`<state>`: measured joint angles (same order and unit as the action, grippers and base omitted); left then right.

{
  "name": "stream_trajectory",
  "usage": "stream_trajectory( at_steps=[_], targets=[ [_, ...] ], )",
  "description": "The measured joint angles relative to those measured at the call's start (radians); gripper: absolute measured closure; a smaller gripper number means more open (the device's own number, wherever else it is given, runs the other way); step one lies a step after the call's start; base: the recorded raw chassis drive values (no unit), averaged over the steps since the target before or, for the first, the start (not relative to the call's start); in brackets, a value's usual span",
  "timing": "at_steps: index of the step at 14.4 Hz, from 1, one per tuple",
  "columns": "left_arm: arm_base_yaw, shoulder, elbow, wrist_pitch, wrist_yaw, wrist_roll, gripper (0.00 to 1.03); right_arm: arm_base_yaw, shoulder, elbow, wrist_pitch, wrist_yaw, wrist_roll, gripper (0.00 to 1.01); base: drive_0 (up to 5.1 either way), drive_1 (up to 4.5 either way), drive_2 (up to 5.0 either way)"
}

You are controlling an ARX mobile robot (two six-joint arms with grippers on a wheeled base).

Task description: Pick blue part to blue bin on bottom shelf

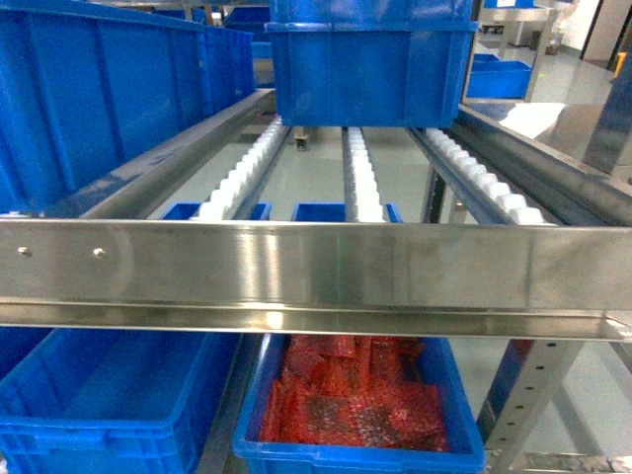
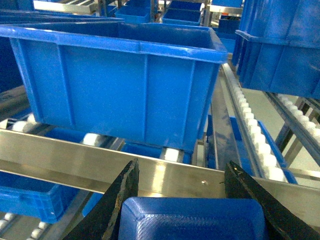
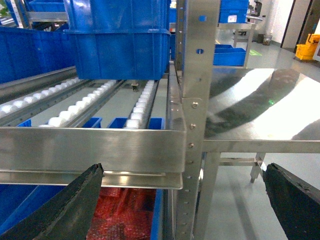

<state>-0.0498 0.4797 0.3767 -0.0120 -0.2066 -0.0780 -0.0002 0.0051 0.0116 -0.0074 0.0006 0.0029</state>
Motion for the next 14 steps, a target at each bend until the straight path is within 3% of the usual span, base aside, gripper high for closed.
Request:
stream_trajectory(
  at_steps=[6,14],
  targets=[
    [0.000,0.000,0.000,0.001,0.000,0.000,0.60,0.000,0.000,0.000,0.004,-0.001,0.000,0.03,-4.9,3.36,1.6],
    [0.001,0.001,0.000,0.000,-0.002,0.000,0.60,0.000,0.000,0.000,0.003,-0.003,0.000,0.03,0.0,0.00,0.0]
  ],
)
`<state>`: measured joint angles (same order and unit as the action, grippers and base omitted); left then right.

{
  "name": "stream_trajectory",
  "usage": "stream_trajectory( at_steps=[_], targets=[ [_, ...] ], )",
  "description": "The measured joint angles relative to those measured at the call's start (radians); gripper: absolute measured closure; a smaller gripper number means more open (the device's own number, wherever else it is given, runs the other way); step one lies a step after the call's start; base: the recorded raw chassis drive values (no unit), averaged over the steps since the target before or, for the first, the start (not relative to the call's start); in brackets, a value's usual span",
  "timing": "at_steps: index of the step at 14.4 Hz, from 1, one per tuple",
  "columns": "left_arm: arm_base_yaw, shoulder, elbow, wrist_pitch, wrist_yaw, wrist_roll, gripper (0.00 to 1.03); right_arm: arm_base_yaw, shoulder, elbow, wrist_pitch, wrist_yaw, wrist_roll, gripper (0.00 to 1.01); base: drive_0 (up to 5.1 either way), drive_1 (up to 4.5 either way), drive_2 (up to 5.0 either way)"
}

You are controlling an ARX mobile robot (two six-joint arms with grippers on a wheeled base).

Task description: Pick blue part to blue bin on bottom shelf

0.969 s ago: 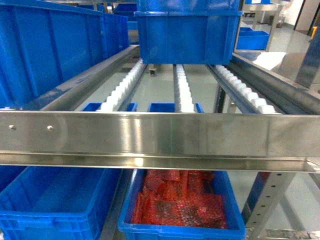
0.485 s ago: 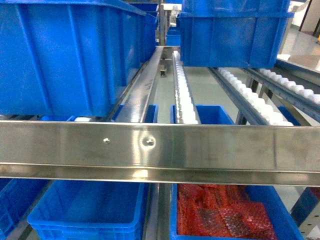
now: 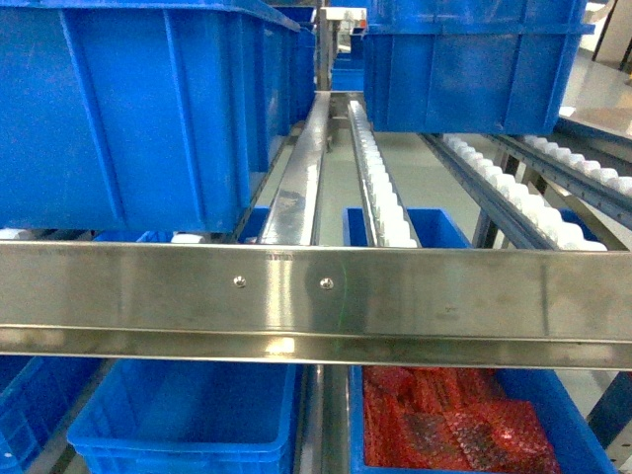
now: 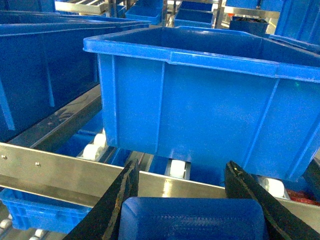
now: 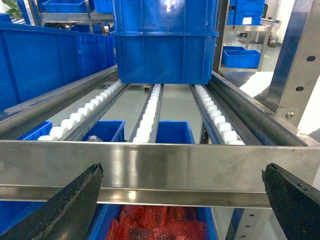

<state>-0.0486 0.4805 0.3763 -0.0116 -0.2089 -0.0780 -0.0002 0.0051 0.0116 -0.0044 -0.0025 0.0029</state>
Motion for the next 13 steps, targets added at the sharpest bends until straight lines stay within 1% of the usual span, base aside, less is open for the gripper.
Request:
stream_trajectory(
  at_steps=[13],
  targets=[
    [0.000,0.000,0.000,0.000,0.000,0.000,0.60,0.000,0.000,0.000,-0.002,0.002,-0.001,0.03,0.0,0.00,0.0]
  ],
)
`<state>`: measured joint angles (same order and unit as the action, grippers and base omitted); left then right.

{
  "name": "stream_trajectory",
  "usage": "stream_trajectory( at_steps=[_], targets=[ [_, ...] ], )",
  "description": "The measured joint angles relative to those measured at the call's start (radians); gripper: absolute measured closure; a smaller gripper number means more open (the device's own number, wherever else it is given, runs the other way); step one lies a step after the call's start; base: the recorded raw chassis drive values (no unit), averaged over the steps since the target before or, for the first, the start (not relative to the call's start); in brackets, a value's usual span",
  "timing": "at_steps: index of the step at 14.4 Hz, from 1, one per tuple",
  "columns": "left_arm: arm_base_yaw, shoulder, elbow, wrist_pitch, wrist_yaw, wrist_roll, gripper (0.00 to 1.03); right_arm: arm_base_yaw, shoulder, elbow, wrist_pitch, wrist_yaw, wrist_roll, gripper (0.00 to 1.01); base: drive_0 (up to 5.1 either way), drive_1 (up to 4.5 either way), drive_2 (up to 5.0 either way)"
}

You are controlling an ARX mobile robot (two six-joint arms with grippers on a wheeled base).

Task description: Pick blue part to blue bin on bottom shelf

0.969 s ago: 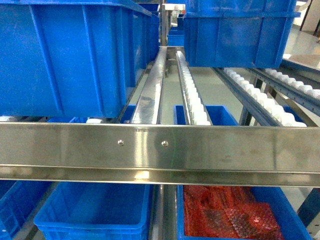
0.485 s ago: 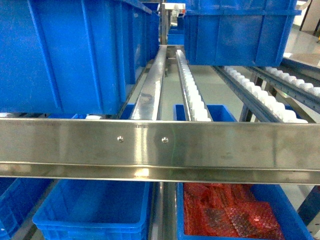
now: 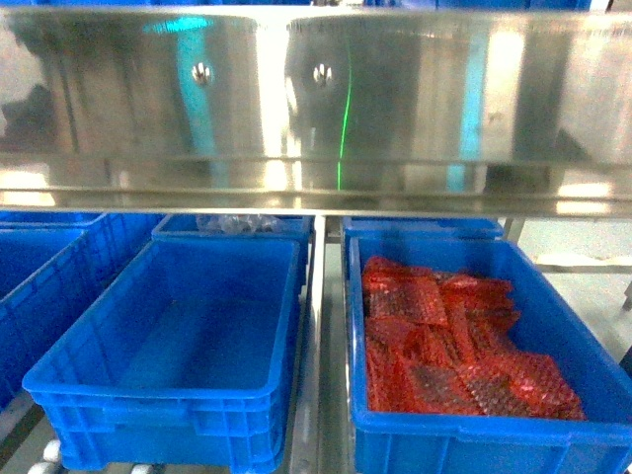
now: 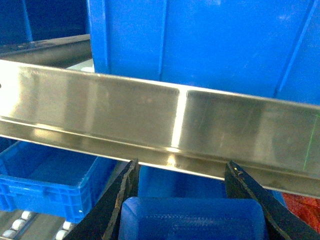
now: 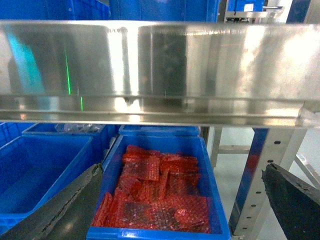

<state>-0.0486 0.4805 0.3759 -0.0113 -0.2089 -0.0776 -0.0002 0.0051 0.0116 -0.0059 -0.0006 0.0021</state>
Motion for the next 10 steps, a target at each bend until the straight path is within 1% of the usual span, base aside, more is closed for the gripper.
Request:
stream_trajectory(
  at_steps=[10],
  targets=[
    [0.000,0.000,0.000,-0.001,0.000,-0.001,0.60,0.000,0.000,0.000,0.001,0.000,0.000,0.03,0.0,0.00,0.0]
  ],
)
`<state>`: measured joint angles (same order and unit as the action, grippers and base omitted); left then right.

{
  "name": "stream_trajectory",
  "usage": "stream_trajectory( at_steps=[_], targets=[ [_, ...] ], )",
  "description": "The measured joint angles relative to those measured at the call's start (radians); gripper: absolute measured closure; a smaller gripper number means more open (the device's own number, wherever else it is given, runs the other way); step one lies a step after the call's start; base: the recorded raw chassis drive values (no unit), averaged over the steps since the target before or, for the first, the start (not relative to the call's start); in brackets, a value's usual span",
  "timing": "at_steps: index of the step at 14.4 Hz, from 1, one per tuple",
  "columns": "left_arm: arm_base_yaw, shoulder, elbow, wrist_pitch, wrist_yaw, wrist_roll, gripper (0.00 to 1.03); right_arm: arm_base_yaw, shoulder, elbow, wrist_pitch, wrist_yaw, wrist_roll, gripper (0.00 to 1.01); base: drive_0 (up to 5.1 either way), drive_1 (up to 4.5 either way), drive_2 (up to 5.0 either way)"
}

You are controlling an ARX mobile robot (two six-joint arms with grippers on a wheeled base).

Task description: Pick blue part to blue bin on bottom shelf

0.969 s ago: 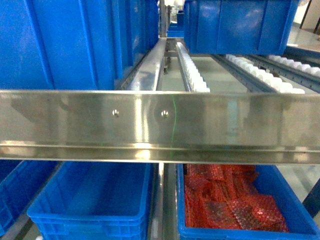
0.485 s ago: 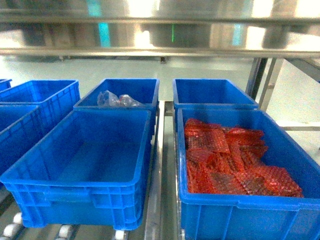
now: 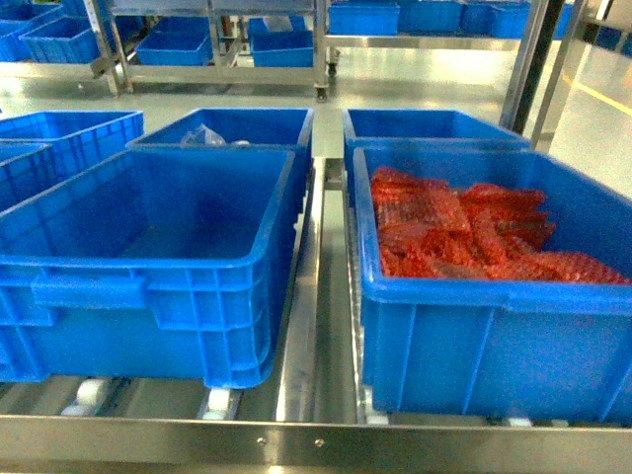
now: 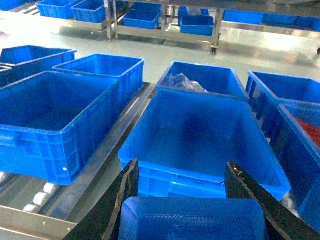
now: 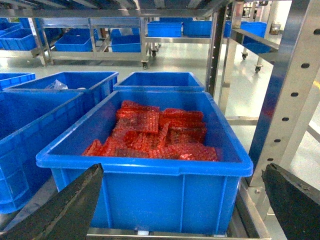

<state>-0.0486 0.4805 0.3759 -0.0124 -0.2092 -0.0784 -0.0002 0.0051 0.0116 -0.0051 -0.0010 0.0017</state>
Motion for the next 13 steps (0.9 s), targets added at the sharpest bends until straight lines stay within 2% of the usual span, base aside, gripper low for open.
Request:
stream_trajectory(
  at_steps=[13],
  targets=[
    [0.000,0.000,-0.003,-0.001,0.000,0.001,0.60,0.000,0.000,0.000,0.000,0.001,0.001,0.03,0.0,0.00,0.0]
  ],
)
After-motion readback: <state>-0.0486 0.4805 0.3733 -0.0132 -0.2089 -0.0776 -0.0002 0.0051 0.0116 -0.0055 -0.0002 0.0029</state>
